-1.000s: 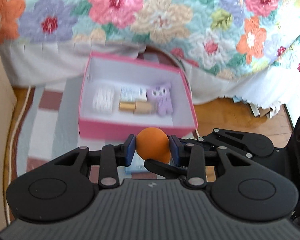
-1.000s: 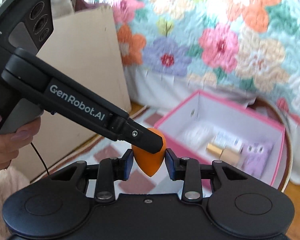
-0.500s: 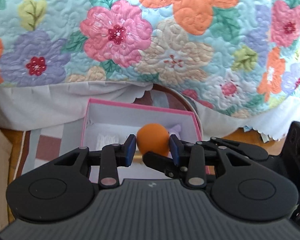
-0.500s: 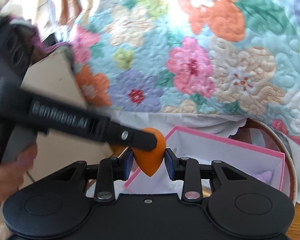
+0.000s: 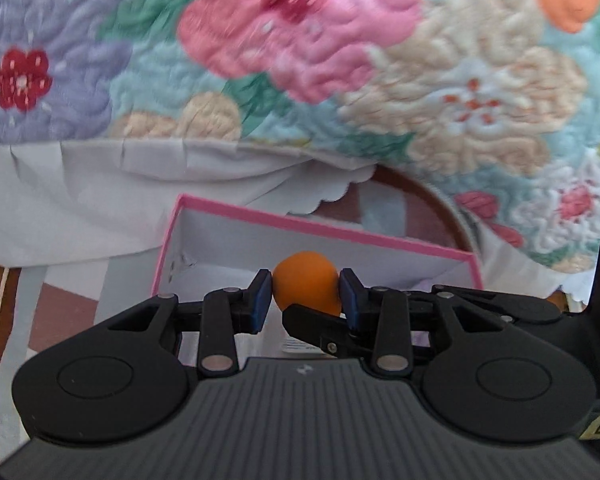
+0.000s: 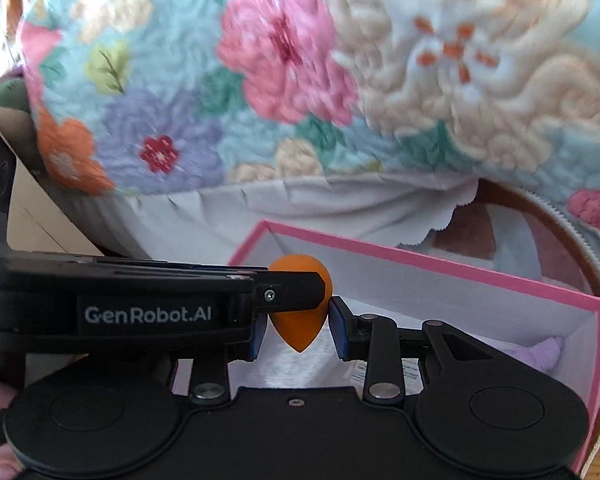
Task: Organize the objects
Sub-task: 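Carry the sponge over the pink box and drop it inside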
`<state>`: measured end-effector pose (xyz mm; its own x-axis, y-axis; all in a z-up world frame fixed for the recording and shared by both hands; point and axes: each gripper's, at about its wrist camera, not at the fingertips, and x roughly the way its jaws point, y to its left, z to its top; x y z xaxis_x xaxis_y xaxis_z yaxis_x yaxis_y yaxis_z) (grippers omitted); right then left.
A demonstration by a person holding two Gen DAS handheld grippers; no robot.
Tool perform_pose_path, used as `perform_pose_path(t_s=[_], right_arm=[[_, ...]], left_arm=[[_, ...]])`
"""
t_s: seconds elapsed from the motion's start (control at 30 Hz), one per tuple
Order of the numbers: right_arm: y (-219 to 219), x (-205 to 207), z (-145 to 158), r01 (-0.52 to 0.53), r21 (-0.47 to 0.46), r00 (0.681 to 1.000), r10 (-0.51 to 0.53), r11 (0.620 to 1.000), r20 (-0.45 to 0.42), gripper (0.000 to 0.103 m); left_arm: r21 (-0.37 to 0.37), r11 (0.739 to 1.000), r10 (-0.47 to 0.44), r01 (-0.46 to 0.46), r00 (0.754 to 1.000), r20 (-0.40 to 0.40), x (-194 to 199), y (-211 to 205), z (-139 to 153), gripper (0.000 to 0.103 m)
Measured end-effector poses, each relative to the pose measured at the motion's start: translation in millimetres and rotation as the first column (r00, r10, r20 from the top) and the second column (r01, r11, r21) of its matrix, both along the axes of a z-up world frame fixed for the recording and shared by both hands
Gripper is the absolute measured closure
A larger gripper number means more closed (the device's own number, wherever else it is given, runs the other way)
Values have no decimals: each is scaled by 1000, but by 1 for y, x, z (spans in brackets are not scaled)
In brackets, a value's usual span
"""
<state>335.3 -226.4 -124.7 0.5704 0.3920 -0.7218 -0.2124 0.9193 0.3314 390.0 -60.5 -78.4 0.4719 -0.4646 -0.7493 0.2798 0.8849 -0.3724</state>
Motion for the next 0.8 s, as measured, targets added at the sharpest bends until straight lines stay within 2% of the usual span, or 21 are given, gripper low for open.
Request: perform_pose_path(t_s=[0.1, 0.3, 0.43, 0.5, 0.6, 0.67, 0.8], right_arm=[[7, 8, -11, -36, -31, 999, 36, 999, -14, 65], [17, 18, -24, -67, -83, 998, 66, 994, -11, 65], [17, 27, -36, -95, -133, 995, 90, 987, -46, 65], [15, 31, -42, -102, -150, 994, 95, 983, -53, 65], [13, 35, -47, -101, -159, 994, 92, 982, -66, 65], [11, 38, -49, -93, -143, 994, 83, 985, -77, 63], [8, 40, -55, -62, -159, 993, 44, 985, -114, 62]], left_arm=[[63, 998, -17, 15, 999, 35, -3, -3, -3, 68], [35, 999, 17, -17, 1000, 2, 5, 7, -14, 68], [15, 999, 35, -35, 999, -25, 5, 11, -17, 68], [19, 1000, 24, -24, 1000, -20, 2, 9, -16, 68], [8, 1000, -13, 13, 999, 42, -8, 3, -8, 68], [35, 999, -7, 5, 998, 57, -12, -1, -3, 68], [11, 1000, 20, -21, 1000, 11, -8, 5, -2, 68]])
